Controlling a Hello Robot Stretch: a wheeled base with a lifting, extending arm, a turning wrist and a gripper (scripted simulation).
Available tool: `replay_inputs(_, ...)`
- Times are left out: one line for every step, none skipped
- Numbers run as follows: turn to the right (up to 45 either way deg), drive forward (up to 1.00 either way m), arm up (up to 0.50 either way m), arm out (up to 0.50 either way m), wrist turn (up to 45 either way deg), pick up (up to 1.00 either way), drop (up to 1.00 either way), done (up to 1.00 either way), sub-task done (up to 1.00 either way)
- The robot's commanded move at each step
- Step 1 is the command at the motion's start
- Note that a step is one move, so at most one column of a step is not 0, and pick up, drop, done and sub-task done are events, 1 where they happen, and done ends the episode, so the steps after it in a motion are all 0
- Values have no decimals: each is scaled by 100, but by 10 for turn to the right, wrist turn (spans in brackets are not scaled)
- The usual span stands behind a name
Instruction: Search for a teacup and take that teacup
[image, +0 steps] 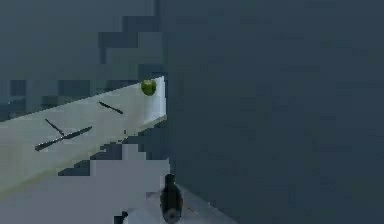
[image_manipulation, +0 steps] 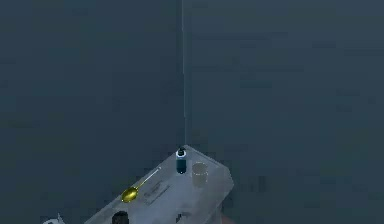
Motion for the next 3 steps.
replay_inputs(-210,0,0,0,0,0,0,0,0)
replay_inputs(0,0,50,0,0,0,0,0,0)
replay_inputs(0,0,16,0,0,0,0,0,0)
